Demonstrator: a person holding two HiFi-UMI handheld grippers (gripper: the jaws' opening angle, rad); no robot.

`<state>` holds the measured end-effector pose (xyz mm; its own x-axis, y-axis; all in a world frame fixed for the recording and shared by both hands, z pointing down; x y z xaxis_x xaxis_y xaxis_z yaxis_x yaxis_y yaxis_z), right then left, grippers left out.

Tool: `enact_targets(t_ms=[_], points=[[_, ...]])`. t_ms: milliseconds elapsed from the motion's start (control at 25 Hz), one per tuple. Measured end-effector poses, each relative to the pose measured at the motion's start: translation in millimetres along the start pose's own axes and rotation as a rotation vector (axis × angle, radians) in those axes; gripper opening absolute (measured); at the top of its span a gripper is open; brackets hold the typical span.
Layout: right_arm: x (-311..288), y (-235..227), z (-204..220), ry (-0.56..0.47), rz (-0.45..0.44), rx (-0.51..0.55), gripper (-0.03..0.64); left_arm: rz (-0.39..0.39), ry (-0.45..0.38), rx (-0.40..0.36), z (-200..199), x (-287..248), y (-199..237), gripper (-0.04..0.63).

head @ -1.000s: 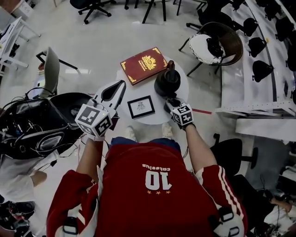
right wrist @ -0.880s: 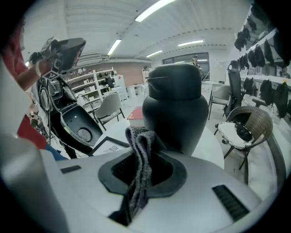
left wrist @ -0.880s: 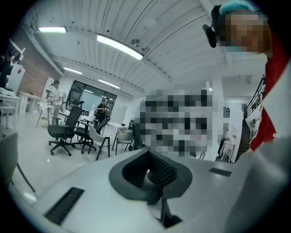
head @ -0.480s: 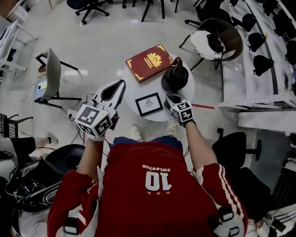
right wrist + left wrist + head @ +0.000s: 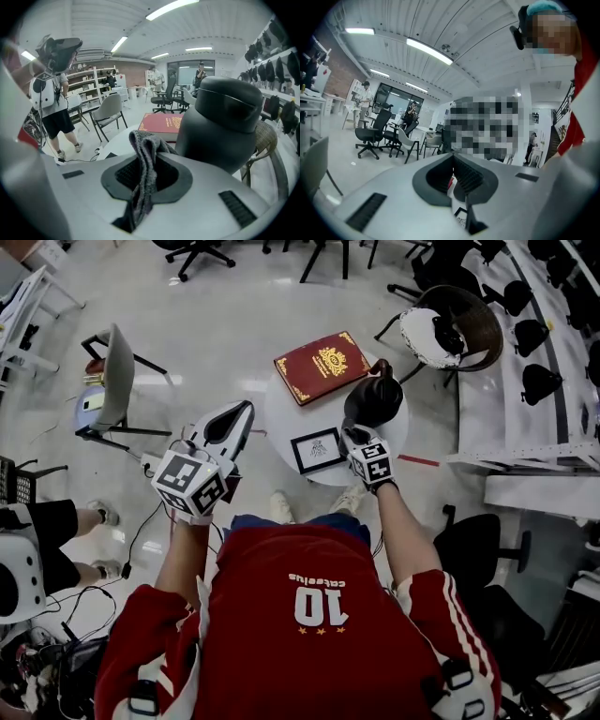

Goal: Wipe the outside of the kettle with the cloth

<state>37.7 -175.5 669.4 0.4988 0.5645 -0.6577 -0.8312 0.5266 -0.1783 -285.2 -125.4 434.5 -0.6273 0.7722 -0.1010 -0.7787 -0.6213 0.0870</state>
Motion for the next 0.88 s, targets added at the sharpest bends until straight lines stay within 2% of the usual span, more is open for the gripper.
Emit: enact_targets(t_ms=[600,880], points=[[-36.3,16.7,-43.3,-0.05,-0.017,0.013,0.054,-0.042,-0.006,-0.001,-1.8,12.8,37.0,0.008],[-33.1,25.2,-67.0,-0.084,-0.043,0.038,0.054,-0.051,-0.024,0.001,-8.7,9.1,40.4,0.008]])
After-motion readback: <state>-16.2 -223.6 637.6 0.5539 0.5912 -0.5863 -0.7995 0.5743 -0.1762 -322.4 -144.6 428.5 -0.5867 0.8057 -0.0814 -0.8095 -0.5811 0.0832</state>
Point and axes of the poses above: the fingertips, and each gripper's own axes: x backward along the fingers, y to its left, z out of its underside, the point moved 9 cm from there along x, backward along the fingers, and after that the axes turned 10 degrees about -x, right-handed, at the moved point
